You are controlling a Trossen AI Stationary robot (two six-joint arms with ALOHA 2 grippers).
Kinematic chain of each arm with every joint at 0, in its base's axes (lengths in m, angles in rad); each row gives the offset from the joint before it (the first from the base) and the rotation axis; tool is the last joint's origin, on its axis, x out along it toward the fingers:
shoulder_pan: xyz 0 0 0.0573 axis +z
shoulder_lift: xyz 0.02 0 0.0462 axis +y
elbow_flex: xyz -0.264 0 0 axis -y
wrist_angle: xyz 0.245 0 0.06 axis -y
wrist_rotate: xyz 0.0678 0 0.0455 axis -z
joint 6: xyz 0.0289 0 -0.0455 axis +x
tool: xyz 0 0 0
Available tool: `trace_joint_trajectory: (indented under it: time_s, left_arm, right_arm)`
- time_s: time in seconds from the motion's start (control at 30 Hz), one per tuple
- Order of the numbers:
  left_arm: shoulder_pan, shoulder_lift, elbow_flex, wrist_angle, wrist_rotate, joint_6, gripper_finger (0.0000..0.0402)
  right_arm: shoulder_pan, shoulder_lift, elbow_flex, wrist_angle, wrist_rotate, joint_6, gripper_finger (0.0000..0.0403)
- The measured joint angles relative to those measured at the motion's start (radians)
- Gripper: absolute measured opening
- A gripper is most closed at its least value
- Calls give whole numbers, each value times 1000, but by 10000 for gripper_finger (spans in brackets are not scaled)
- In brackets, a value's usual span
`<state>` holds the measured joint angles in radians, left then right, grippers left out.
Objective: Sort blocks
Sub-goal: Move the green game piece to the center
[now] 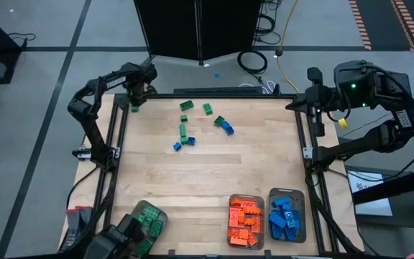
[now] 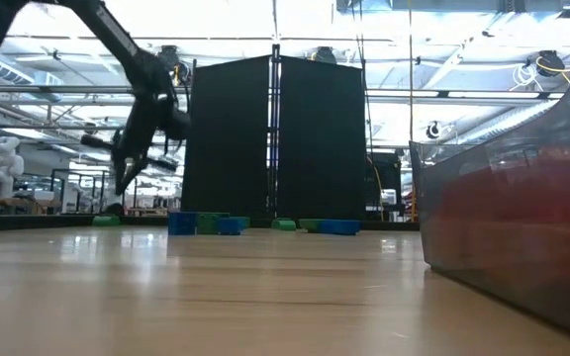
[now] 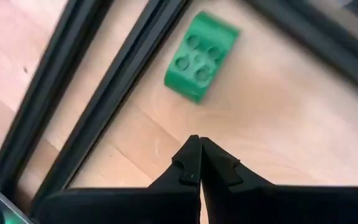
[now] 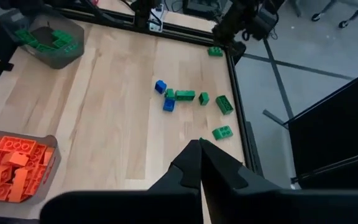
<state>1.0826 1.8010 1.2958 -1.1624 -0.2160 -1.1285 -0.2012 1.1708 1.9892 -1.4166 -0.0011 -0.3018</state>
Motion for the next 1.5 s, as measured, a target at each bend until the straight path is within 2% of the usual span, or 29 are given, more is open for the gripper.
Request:
trace_joint_trajectory:
  time_s: [0.1, 0.17, 0.23, 0.33, 0.43, 0.5, 0.57, 0.67, 0.73, 0.87, 1.0, 1.13, 1.17, 1.23, 1.33, 1.5]
  left_arm:
    - [-3, -77, 30, 49, 24, 10, 0]
    - [-5, -132, 32, 158, 74, -39, 0]
    - [-11, -181, 22, 343, 100, -127, 0]
    - [-25, -214, 8, 715, 92, -192, 0]
    - [-24, -177, 7, 1025, 8, -177, 0]
    - [11, -135, 6, 1107, -38, -225, 0]
    - [68, -86, 4, 1113, -24, -262, 0]
    - [156, -28, 3, 1014, 123, -275, 0]
    - [195, -10, 3, 918, 180, -225, 0]
    - [254, -20, 8, 770, 141, -77, 0]
    - [281, -30, 65, 694, 87, 117, 0]
    - [268, -22, 83, 619, 109, 208, 0]
    - [260, -23, 89, 586, 136, 180, 0]
    - [252, -33, 94, 562, 261, 144, 0]
    - [211, -62, 94, 620, 461, 262, 0]
    - [120, -118, 96, 716, 618, 379, 0]
  right_arm:
    - [0, -12, 0, 0, 0, -6, 0]
    - [0, -18, 0, 0, 0, -5, 0]
    - [0, -25, 0, 0, 0, -2, 0]
    - [0, -32, 0, 0, -1, -1, 0]
    - [0, -33, 0, 6, -1, 1, 0]
    - [0, -32, 0, 19, -2, 5, 0]
    - [0, -32, 0, 21, -5, 30, 0]
    - [0, -32, 0, 21, -5, 94, 0]
    - [0, -33, 0, 21, -4, 129, 0]
    - [0, -34, 0, 21, -4, 167, 0]
    - [0, -32, 0, 54, -4, 178, 0]
    - [0, -27, 0, 92, -4, 178, 0]
    - [0, -26, 0, 92, -4, 178, 0]
    - [0, -23, 0, 92, -4, 174, 0]
    - [0, -17, 0, 100, -4, 156, 0]
    - [0, -11, 0, 113, -4, 132, 0]
